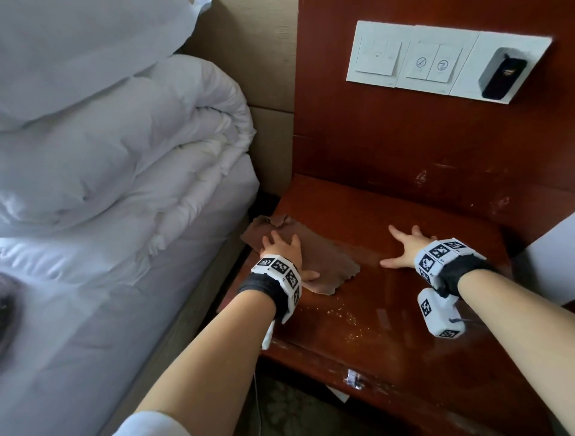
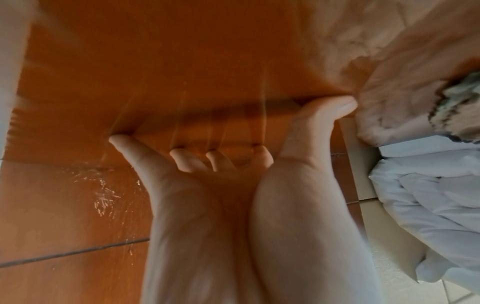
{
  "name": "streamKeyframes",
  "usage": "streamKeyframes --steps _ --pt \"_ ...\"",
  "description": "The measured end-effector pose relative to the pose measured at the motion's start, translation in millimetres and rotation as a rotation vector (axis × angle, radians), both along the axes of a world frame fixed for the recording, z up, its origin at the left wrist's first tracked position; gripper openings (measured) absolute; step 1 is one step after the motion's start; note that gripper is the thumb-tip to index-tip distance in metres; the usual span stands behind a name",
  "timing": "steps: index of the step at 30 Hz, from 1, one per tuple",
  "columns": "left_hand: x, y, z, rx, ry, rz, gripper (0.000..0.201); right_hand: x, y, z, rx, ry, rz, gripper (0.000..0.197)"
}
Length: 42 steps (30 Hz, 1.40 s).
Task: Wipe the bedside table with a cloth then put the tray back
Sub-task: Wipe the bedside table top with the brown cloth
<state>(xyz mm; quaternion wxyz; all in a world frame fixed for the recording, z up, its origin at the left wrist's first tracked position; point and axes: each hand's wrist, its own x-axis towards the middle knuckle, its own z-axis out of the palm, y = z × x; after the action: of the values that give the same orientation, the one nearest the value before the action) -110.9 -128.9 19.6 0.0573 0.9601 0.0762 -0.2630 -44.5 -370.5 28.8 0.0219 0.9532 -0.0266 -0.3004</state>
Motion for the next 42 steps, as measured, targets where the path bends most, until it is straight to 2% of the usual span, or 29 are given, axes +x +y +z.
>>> streamKeyframes --steps 13,20,42 --pt "-27.1 -4.8 -5.4 0.032 -0.004 0.098 0.107 -12.4 5.0 5.0 0.031 -0.003 0.025 0.09" --pt "-13.5 -5.7 -6.6 0.044 0.034 0.1 0.111 -4.9 2.2 -0.6 0.036 0.002 0.029 0.091" --pt "48.9 -14.3 -2.8 0.06 0.025 0.099 0.107 14.0 -3.7 -8.0 0.108 0.005 0.047 0.102"
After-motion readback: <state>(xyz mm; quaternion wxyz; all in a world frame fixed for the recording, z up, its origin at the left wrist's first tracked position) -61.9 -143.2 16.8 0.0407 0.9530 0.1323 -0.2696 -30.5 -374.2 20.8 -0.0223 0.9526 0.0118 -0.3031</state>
